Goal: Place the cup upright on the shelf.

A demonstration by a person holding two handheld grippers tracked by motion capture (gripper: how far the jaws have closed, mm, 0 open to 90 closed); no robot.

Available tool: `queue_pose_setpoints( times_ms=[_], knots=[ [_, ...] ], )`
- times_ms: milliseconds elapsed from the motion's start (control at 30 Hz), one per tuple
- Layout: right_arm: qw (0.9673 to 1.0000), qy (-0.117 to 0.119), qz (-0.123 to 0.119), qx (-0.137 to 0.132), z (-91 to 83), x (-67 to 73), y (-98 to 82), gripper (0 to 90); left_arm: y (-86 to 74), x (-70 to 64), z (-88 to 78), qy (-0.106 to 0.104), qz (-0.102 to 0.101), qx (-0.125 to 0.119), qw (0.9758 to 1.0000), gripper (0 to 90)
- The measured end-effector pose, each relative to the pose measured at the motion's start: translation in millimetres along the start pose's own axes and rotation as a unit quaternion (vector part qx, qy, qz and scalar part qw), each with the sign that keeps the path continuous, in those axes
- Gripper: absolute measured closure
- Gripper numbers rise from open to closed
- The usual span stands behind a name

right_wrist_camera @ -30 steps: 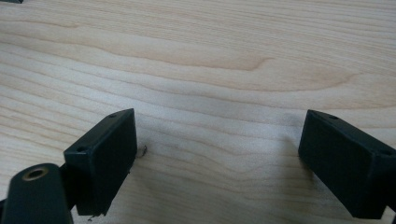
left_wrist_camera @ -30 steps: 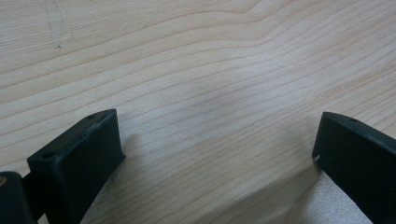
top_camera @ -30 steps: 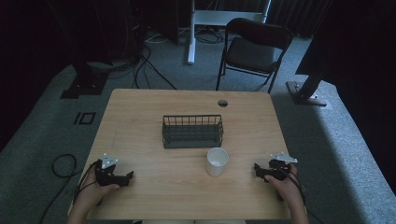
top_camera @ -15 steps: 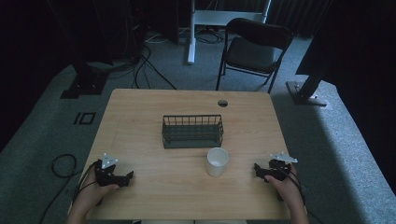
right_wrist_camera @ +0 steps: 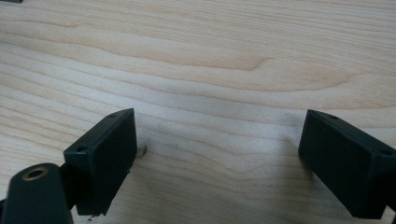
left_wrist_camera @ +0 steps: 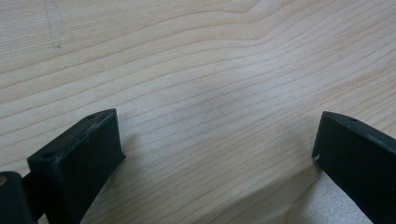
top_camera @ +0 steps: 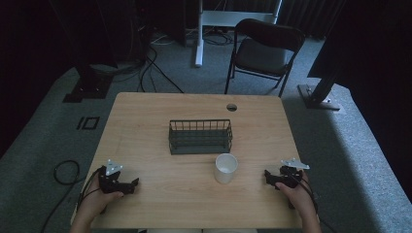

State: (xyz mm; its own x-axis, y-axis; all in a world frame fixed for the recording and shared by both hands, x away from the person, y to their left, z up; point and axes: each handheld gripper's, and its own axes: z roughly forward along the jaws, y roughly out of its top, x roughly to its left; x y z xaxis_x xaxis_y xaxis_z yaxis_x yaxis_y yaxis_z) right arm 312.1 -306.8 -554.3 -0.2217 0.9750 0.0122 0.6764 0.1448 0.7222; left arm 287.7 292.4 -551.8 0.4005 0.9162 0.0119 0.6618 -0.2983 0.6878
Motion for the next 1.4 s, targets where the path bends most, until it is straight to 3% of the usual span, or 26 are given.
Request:
queue_pose_setpoints(
  times_ms=[333, 633, 900, 1400],
  knots=[
    [1.0, 0.0, 0.0, 0.0, 0.0, 0.0, 0.0, 10.9, -0.3, -0.7, -0.5, -0.011, 0.012, 0.0, 0.9999, 1.7],
    [1.0, 0.0, 0.0, 0.0, 0.0, 0.0, 0.0, 11.0, 5.3, -6.7, -2.9, -0.012, 0.034, -0.001, 0.9993, 1.7],
    [1.0, 0.0, 0.0, 0.0, 0.0, 0.1, 0.1, 10.9, 16.2, -19.3, -4.1, -0.051, 0.035, -0.027, 0.9977, 1.8],
    [1.0, 0.0, 0.0, 0.0, 0.0, 0.0, 0.1, 10.9, 24.1, -37.7, 0.7, -0.07, 0.061, -0.032, 0.9952, 1.8]
  ],
)
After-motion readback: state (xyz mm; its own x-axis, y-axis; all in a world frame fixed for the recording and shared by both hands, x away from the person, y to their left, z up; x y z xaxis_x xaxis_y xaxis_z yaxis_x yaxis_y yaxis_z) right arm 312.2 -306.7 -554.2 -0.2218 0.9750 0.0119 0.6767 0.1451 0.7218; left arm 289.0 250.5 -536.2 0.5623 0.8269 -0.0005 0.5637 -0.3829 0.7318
